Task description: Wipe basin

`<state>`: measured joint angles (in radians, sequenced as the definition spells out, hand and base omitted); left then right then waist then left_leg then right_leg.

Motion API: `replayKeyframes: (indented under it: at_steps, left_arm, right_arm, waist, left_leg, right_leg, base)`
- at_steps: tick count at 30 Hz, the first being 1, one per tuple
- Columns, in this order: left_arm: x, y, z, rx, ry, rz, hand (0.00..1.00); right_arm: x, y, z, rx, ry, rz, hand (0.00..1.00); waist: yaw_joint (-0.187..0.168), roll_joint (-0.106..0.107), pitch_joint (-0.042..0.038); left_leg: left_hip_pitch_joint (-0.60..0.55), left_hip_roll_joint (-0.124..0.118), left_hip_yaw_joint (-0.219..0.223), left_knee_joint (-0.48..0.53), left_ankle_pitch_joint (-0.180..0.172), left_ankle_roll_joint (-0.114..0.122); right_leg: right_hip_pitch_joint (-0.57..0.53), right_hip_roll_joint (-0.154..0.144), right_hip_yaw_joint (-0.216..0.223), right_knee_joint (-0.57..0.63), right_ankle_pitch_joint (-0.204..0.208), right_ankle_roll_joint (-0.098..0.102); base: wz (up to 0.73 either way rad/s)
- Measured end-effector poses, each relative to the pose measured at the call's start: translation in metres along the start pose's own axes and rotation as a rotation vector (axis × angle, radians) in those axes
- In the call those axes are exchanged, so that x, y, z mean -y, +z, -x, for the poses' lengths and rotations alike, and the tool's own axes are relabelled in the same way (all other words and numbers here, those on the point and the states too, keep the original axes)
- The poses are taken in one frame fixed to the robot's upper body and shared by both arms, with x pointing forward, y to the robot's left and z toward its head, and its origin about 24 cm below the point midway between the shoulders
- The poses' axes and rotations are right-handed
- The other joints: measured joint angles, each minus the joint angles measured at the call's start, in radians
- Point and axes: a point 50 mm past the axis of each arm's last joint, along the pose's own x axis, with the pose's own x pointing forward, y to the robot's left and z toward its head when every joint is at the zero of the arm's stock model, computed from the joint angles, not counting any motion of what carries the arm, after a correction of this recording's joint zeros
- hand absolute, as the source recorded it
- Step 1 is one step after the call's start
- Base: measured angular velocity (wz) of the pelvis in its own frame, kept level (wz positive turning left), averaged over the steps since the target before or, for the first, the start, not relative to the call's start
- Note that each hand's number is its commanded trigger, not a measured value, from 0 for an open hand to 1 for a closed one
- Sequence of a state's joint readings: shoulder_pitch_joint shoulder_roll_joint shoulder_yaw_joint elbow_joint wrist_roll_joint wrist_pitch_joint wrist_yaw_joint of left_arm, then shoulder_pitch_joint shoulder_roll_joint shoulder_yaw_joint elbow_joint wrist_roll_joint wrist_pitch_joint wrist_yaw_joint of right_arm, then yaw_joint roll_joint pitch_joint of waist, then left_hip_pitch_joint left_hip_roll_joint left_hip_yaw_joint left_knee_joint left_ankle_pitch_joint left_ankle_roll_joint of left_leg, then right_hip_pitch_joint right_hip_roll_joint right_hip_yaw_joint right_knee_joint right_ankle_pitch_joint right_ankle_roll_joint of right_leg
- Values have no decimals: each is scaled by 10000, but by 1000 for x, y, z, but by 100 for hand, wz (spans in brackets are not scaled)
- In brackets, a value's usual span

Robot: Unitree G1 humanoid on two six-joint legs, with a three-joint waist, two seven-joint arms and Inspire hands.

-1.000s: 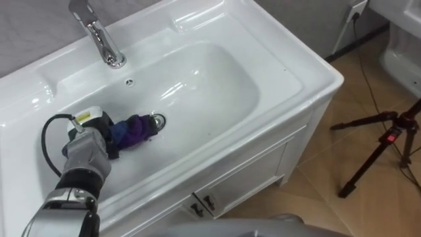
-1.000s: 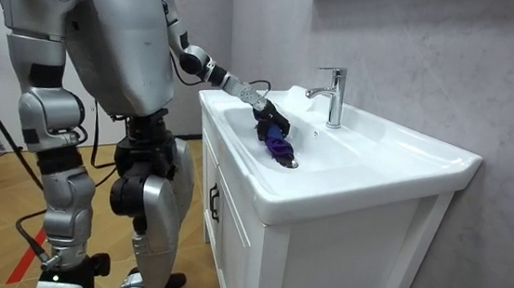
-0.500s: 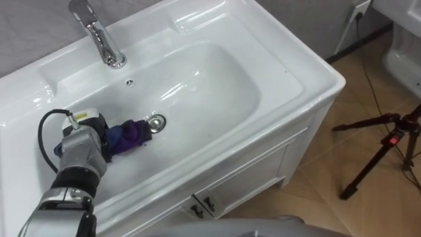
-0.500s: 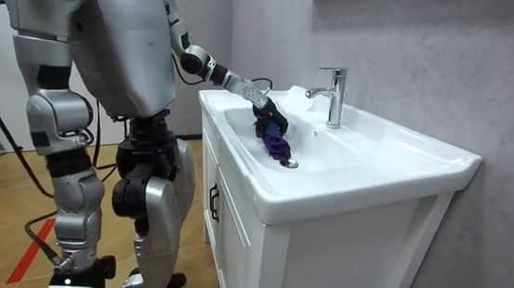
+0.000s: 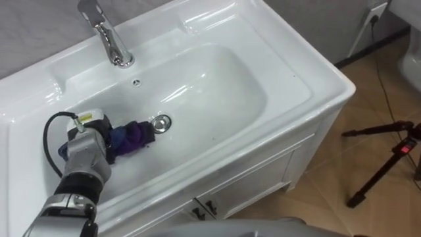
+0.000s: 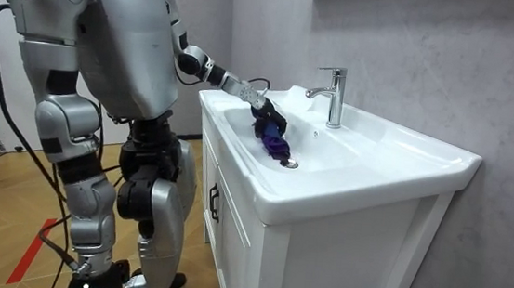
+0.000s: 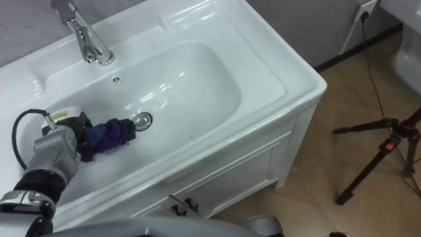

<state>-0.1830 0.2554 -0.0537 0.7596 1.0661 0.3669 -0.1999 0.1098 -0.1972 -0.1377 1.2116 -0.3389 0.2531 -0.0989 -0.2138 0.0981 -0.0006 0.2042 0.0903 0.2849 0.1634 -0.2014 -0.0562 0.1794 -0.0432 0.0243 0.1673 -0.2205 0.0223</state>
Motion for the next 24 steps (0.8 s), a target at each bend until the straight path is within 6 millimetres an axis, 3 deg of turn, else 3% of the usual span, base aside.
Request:
replayKeyframes:
  at_steps: [6, 12, 15, 20, 24]
  left_arm:
    - [2, 14, 1, 527, 223, 1024, 100]
    - [1, 48, 7, 1879, -340, 2888, 100]
    - [-1, 68, 16, 2813, -698, 3275, 100]
    - [-7, 125, 44, 5280, -1308, 3184, 100]
    - [-12, 148, 55, 6256, -1745, 2962, 100]
  right_arm:
    - [-7, -4, 1, 6, 182, 31, 0]
    - [-17, -4, 2, -80, 513, -145, 0]
    - [-22, -3, 3, -32, 814, 99, 0]
    - [-31, 0, 4, 81, 1352, 929, 0]
    - [-32, 4, 4, 161, 1520, 1219, 0]
  waist:
    - [-228, -74, 22]
    - [-564, -235, 61]
    - [-656, -290, 72]
    - [-1079, -323, 93]
    - [-1204, -301, 100]
  left_leg:
    - [-13, -83, -252, 2, 0, 0]
    - [-211, -271, -550, -12, 1, 2]
    - [-346, -317, -533, 15, -3, 9]
    - [-723, -331, -695, 51, -4, 16]
    - [-730, -323, -699, 44, -3, 16]
  right_leg:
    - [147, -90, -279, -157, -29, 52]
    - [114, -274, -586, -158, -66, 189]
    - [-12, -316, -590, -150, -54, 235]
    - [-224, -332, -720, -147, 53, 267]
    - [-216, -336, -839, -146, 54, 266]
  base:
    - [17]
    - [19]
    - [1]
    - [9]
    - [5]
